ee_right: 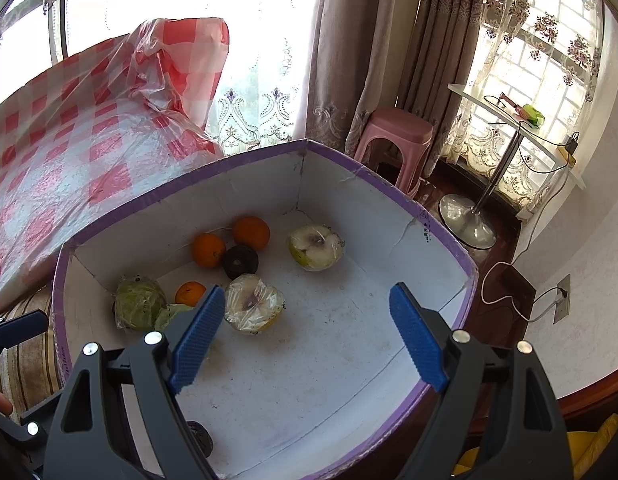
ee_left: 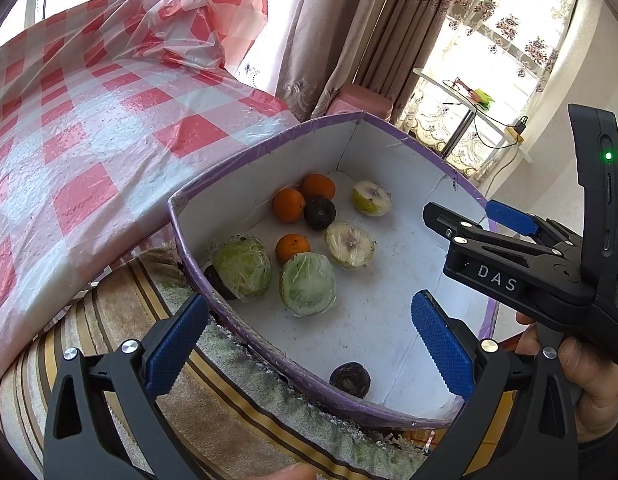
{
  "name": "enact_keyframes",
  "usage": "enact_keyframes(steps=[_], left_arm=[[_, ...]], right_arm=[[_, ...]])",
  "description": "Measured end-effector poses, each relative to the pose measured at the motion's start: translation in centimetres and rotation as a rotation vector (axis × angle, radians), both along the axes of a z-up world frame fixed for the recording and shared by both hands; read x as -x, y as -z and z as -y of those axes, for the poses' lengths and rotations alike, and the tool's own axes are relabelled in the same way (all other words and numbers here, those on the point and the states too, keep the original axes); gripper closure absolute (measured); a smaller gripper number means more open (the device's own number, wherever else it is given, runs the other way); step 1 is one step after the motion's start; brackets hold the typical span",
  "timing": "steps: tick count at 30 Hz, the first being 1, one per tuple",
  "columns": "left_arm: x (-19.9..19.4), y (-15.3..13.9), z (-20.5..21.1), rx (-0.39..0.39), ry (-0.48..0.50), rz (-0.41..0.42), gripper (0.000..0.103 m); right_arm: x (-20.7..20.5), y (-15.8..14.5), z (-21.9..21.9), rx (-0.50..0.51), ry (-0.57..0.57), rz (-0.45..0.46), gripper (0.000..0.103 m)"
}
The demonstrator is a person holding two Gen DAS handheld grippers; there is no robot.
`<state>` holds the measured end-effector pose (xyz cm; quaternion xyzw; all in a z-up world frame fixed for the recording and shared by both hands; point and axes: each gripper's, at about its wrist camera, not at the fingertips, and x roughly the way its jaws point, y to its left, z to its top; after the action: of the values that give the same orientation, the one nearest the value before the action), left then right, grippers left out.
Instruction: Organize fruits
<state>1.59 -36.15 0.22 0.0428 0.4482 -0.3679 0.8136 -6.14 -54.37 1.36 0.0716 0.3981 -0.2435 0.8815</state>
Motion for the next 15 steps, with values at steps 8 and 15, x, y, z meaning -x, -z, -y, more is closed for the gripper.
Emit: enact_keyframes(steps=[8, 15], left_arm=[[-0.01, -0.01, 0.04, 0.0, 0.0, -0.001, 0.005], [0.0, 0.0, 0.05, 0.001, 0.001, 0.0, 0.005]], right_arm=[[-0.13, -0.03, -0.01, -0.001, -0.002, 0.003, 0.019], [-0.16, -0.06, -0.01, -0.002, -0.002, 0.003, 0.019]])
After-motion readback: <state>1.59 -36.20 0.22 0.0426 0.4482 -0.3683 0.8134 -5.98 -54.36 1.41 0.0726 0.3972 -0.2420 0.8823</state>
